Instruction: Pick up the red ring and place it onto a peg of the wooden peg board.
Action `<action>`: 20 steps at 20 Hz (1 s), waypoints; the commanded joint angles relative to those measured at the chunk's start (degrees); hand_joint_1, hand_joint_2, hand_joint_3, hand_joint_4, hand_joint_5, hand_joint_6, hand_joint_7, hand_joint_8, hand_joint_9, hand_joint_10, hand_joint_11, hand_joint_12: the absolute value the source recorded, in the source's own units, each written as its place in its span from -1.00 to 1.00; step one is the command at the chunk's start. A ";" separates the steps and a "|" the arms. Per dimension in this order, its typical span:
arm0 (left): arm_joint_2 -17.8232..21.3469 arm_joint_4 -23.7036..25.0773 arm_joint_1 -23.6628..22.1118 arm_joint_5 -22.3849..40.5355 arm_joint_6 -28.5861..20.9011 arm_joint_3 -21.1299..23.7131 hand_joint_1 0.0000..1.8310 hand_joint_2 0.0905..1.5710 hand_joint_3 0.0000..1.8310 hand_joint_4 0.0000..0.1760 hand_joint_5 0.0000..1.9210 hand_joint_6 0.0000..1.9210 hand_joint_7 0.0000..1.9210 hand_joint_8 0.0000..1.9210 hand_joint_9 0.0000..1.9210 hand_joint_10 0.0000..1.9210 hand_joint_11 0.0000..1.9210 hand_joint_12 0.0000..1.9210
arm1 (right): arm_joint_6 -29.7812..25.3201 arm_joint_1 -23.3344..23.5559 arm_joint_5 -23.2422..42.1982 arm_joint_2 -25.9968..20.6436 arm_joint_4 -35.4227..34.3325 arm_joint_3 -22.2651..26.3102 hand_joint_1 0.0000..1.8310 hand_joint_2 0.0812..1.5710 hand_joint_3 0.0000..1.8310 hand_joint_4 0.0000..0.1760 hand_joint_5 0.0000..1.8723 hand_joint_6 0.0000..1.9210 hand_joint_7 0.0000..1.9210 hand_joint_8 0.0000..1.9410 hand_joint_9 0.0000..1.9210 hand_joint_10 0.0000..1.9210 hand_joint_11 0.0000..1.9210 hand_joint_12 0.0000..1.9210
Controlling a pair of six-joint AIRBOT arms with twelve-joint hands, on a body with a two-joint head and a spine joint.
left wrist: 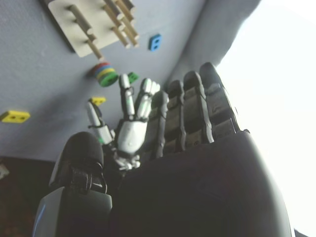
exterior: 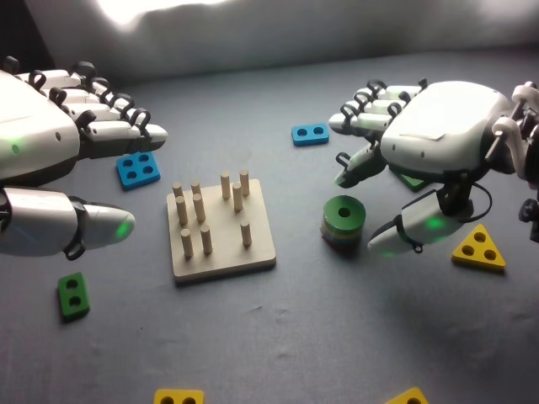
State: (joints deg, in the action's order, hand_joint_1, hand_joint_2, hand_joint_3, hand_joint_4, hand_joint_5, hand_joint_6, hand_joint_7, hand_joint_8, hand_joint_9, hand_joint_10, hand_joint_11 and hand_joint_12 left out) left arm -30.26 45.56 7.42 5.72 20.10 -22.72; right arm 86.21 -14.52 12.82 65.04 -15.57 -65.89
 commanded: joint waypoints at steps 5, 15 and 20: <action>0.72 -0.55 -0.81 3.85 0.14 -0.48 -1.00 0.72 -1.00 -1.00 -0.86 -1.00 -0.87 -1.00 -0.90 -1.00 -1.00 -0.71 | 0.06 0.76 7.25 0.52 0.10 -1.34 -0.14 -0.02 -1.00 1.00 -0.29 -1.00 -1.00 -1.00 -1.00 -1.00 -1.00 -1.00; 0.68 -0.89 -0.97 3.53 0.14 -0.50 -1.00 0.71 -1.00 -1.00 -0.85 -1.00 -0.86 -1.00 -0.89 -1.00 -1.00 -0.67 | -1.79 1.06 8.12 3.71 0.07 -4.76 -0.10 0.02 -1.00 1.00 -0.42 -0.99 -1.00 -1.00 -1.00 -1.00 -1.00 -1.00; 0.68 -0.89 -0.99 3.52 0.14 -0.50 -1.00 0.72 -1.00 -1.00 -0.86 -1.00 -0.88 -1.00 -0.91 -1.00 -1.00 -0.69 | -1.96 0.35 8.16 5.01 0.07 -5.10 -0.16 0.05 -0.99 1.00 -0.42 -0.99 -1.00 -1.00 -1.00 -1.00 -1.00 -1.00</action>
State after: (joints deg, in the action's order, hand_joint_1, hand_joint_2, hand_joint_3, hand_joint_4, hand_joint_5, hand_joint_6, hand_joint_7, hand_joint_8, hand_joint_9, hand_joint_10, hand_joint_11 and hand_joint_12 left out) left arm -30.26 45.12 7.25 5.52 20.10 -22.85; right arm 84.49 -14.33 14.76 70.50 -15.75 -70.89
